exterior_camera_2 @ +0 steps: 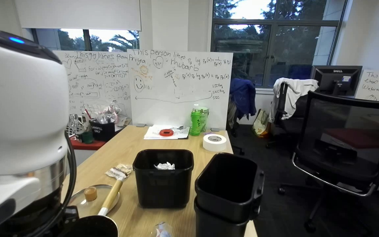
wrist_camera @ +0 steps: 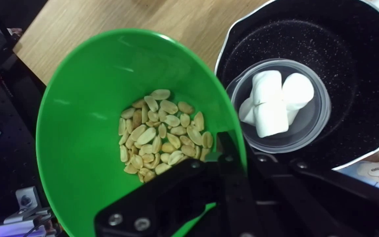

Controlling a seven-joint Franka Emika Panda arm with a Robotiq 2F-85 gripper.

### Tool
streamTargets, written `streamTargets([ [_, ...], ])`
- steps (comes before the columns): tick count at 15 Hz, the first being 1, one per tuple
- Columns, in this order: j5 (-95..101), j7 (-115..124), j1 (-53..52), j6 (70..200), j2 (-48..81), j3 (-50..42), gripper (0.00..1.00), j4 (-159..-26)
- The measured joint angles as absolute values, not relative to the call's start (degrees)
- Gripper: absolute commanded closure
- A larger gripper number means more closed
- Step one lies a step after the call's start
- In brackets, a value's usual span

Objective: Move the green bowl to the right

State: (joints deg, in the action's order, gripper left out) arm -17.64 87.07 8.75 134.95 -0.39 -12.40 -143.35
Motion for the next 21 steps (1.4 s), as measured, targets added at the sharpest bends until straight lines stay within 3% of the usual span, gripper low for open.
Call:
streamTargets([
  [15, -23.0, 92.5, 16.5, 134.8, 0.7, -19.2, 0.99, -145.9],
  [16, -23.0, 93.4, 16.8, 134.7, 0.9, -19.4, 0.95, -145.9],
  [21, -23.0, 95.8, 17.0, 134.7, 1.2, -19.7, 0.99, -146.0],
])
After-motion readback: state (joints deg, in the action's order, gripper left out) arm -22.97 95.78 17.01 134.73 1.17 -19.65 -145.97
